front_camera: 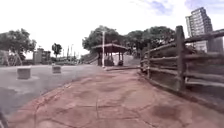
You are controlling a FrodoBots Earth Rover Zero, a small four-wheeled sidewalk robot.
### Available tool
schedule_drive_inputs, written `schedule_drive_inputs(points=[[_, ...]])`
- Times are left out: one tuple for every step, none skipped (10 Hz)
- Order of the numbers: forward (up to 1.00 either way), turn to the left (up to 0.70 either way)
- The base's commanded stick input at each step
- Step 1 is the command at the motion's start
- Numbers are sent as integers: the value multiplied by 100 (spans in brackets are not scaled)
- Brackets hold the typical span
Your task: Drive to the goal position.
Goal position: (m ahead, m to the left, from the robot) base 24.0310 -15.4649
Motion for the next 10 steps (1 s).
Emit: schedule_drive_inputs(points=[[100, 0], [100, 0], [100, 0], [100, 0], [100, 0], [100, 0], [100, 0], [100, 0], [100, 0], [100, 0]])
